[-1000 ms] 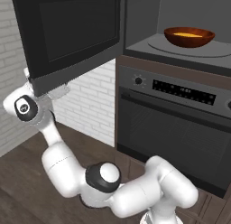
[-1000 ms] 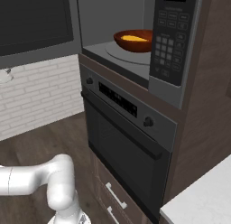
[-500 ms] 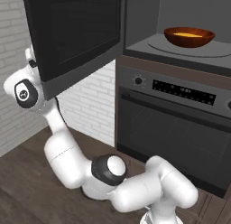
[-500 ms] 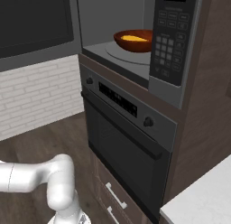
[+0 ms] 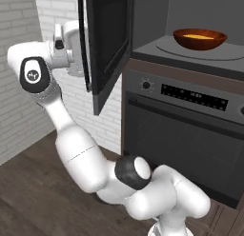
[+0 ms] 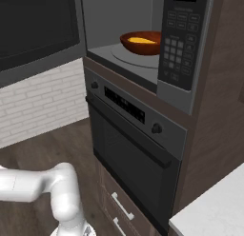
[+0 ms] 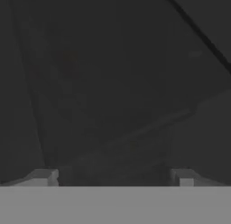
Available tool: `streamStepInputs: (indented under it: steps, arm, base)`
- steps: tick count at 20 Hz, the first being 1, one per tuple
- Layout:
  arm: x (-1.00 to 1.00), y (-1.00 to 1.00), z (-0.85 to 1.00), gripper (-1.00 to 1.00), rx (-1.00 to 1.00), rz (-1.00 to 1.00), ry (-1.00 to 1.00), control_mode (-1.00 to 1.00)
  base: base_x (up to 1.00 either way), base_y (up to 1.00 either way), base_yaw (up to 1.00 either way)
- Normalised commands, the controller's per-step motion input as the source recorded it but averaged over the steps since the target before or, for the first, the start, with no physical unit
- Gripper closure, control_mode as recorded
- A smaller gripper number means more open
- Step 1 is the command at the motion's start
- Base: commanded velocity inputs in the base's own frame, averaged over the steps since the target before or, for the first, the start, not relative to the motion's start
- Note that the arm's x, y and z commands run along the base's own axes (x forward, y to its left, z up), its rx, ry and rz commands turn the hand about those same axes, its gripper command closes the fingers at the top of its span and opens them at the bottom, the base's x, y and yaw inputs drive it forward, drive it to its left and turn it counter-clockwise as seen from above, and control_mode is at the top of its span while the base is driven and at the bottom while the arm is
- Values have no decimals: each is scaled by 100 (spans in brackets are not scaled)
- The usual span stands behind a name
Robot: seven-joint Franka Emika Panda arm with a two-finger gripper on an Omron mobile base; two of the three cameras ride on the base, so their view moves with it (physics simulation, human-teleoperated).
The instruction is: Pick the corn from the sink and place it in the bowl. Then pick the bowl and place it in the microwave. Then close the microwave door and press the start button.
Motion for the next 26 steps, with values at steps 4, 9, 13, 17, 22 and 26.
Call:
streamStepInputs:
  steps: [4,9,13,17,22,26]
  arm:
    - [-1,-84,12,-100,44,1,0,-100]
    - [34,-71,-6,-100,18,6,-6,-100]
    - [41,-81,-23,-100,10,8,-5,-100]
    - [11,-97,-29,-100,5,10,-4,-100]
    - [-3,-100,-27,-100,1,13,-18,-100]
    - [2,-99,-10,-100,6,9,-28,-100]
  base:
    - [0,0,0]
    - [0,0,0]
    - [0,0,0]
    - [0,0,0]
    - [0,0,0]
    - [0,0,0]
